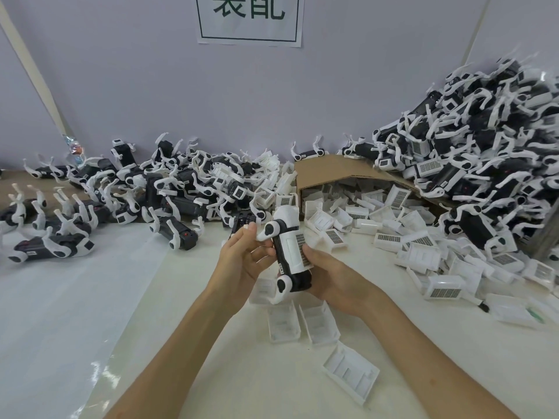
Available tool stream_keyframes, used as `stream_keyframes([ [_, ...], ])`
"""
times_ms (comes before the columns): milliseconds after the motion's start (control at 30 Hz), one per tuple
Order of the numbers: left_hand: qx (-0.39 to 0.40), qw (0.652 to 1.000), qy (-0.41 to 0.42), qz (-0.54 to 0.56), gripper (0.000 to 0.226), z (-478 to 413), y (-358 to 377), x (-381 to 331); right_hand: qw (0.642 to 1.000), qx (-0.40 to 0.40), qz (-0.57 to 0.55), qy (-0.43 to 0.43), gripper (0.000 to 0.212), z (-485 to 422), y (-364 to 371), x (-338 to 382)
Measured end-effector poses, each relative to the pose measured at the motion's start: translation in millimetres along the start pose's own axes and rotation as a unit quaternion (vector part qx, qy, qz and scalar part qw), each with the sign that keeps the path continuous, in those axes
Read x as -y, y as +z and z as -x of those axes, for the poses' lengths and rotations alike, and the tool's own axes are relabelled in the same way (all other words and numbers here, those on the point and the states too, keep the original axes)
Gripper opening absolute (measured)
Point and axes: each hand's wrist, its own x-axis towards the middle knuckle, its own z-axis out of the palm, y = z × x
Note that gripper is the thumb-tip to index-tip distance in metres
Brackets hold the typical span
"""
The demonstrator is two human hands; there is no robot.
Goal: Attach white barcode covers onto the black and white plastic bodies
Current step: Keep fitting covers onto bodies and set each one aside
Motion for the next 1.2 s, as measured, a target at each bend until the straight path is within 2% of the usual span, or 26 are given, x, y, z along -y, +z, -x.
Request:
stream_keyframes([
  [67, -0.012, 0.999, 0.005, -0.037, 0.030, -1, 0, -1, 1.000, -0.009, -0.011, -0.003, 0.040, -1, 5, 1],
  [200, -0.066, 0.977, -0.013, -0.202, 0.037, -2, 2, 4, 0.997, -0.071, 0.008, -0.034, 0.040, -5, 0, 0],
  [300, -0.012, 0.979, -0.043, -0.197, 0.036, 1, 7, 8, 0.994, -0.095, 0.006, -0.063, 0.048, -7, -4, 0],
  [400, 0.019, 0.963, -0.007, -0.269, 0.028, 2, 8, 10, 0.992, -0.092, 0.031, -0.078, 0.049, -5, -3, 1],
  [567, 0.052, 0.936, 0.025, -0.346, 0.024, 8, 13, 13, 0.982, -0.132, 0.104, -0.088, 0.048, -5, -1, -3],
  [833, 0.062, 0.933, 0.063, -0.349, 0.018, 11, 18, 12, 0.968, -0.160, 0.139, -0.134, 0.049, -4, 3, -1],
  [1200, 0.052, 0.926, 0.061, -0.369, 0.024, 10, 15, 14, 0.972, -0.112, 0.172, -0.117, 0.042, -2, 3, -2],
])
